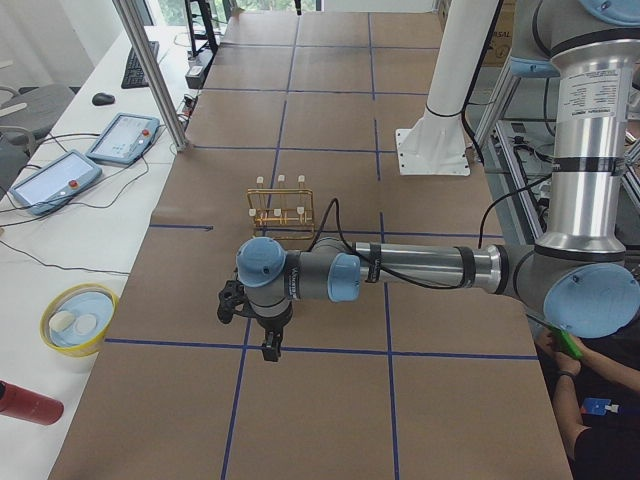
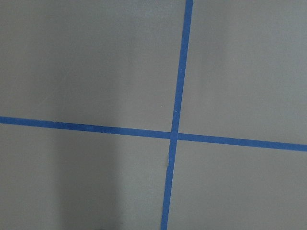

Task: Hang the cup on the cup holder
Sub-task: 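Move the left gripper toward the light-blue cup beside the gold rack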

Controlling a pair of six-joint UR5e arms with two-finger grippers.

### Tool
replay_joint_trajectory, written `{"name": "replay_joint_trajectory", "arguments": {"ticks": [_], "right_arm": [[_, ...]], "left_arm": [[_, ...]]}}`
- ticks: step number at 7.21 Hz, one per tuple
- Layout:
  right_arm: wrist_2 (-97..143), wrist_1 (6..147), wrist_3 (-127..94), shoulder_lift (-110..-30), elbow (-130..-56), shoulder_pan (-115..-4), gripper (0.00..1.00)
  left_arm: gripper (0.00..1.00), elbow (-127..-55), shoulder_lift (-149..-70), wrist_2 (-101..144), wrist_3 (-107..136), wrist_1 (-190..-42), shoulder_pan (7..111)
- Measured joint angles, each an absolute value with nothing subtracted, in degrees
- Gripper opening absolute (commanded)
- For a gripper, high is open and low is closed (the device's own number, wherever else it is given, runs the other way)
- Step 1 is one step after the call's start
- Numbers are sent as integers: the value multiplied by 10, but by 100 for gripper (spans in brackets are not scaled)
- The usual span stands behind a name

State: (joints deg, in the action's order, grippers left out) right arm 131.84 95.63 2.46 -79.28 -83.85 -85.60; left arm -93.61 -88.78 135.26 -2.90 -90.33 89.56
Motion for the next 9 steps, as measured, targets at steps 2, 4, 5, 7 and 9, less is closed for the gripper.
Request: {"name": "replay_joint_trajectory", "arguments": {"ticks": [2, 4, 5, 7, 9], "right_arm": [[1318, 956, 25, -793, -838, -856, 100], [1318, 956, 25, -793, -838, -856, 100], [1318, 956, 25, -793, -838, -856, 100], [1318, 956, 25, -793, -838, -856, 100], [1318, 956, 25, -793, -838, -856, 100]], "left_arm": [[100, -975, -887, 1376, -12, -909, 896], [100, -1024, -878, 1379, 122, -970, 889], [100, -1040, -861, 1371, 189, -1032, 879], [100, -1074, -833, 1309, 282, -1109, 839], [100, -1111, -820, 1231, 354, -1126, 771]]}}
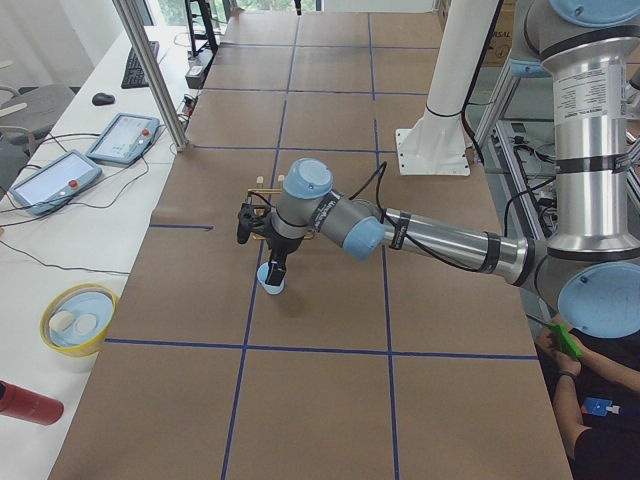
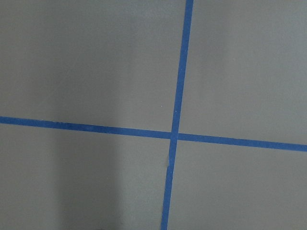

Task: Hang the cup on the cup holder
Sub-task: 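Move the left gripper toward the light-blue cup beside the gold rack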

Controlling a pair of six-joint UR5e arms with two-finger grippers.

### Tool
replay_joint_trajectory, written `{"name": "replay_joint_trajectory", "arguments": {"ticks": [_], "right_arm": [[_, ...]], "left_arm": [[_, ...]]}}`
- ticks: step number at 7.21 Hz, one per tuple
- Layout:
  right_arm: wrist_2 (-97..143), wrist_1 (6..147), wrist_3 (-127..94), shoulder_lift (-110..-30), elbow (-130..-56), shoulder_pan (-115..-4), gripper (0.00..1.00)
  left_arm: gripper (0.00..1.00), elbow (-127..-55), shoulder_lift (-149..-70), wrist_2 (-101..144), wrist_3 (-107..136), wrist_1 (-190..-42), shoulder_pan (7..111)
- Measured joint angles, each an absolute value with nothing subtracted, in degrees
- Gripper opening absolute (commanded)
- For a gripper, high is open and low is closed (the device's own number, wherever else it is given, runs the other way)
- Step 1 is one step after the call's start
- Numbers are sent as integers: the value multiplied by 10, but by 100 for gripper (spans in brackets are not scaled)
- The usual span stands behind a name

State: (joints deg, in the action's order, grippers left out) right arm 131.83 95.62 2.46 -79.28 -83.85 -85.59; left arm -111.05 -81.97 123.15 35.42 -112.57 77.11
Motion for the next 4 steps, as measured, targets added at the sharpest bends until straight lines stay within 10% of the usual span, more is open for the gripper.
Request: {"name": "replay_joint_trajectory", "arguments": {"ticks": [4], "right_arm": [[1318, 956, 25, -793, -838, -856, 100]], "left_arm": [[100, -1128, -775, 1064, 544, -1236, 610]]}}
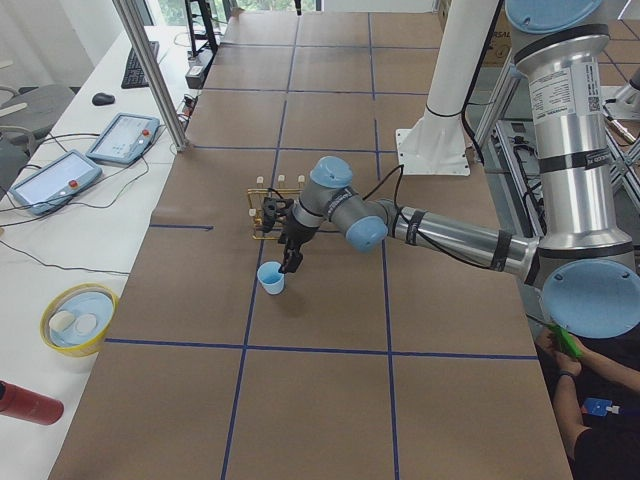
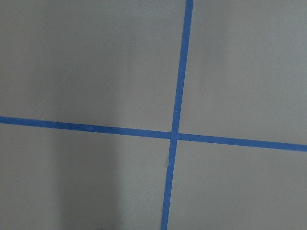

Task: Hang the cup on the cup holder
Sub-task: 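Move the left gripper toward the light-blue cup beside the gold rack, then grasp the light-blue cup with the left gripper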

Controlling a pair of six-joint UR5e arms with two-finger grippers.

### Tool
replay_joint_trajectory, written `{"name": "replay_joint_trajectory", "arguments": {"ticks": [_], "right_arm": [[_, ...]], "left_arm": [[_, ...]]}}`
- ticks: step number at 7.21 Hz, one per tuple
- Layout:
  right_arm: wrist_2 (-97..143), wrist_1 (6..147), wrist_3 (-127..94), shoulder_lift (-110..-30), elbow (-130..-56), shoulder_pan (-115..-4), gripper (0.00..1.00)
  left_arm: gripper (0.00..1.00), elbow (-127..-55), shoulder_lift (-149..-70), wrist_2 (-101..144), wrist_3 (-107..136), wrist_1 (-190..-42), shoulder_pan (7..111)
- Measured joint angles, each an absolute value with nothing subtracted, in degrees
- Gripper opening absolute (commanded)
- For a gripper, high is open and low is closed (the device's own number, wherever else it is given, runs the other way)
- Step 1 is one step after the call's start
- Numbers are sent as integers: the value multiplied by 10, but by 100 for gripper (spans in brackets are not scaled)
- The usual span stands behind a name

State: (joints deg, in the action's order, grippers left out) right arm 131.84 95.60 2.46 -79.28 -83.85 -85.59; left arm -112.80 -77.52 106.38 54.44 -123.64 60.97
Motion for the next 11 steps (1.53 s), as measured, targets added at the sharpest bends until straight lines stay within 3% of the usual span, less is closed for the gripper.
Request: {"name": "replay_joint_trajectory", "arguments": {"ticks": [6, 11], "right_arm": [[1318, 956, 25, -793, -838, -856, 100], [1318, 956, 25, -793, -838, -856, 100]], "left_arm": [[100, -1083, -745, 797, 830, -1336, 373], [100, -1032, -749, 587, 947, -1341, 298]]}}
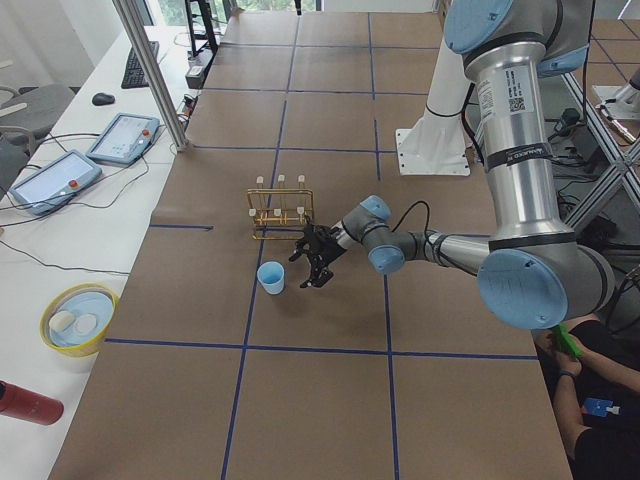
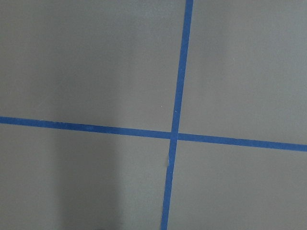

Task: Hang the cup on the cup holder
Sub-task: 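Grasp the light-blue cup with the left gripper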

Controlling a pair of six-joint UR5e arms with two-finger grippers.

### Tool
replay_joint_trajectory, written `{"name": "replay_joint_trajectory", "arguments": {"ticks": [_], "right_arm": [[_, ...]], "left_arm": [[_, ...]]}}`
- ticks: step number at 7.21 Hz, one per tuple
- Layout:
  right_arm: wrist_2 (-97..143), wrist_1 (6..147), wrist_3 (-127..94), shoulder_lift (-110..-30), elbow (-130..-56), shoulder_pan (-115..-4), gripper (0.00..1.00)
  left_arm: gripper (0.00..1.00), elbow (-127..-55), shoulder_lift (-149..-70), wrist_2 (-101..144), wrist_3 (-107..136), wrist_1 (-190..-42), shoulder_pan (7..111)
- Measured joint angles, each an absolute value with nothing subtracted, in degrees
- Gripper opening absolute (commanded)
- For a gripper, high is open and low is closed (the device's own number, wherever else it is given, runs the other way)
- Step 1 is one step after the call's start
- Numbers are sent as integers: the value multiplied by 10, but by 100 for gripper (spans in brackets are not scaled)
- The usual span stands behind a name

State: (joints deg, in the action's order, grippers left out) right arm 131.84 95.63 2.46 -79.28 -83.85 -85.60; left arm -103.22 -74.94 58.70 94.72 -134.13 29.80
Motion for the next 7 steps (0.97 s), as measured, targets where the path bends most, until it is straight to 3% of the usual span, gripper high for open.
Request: {"name": "replay_joint_trajectory", "arguments": {"ticks": [7], "right_arm": [[1318, 956, 25, -793, -838, -856, 100]], "left_arm": [[100, -961, -798, 454, 964, -1336, 266]]}}
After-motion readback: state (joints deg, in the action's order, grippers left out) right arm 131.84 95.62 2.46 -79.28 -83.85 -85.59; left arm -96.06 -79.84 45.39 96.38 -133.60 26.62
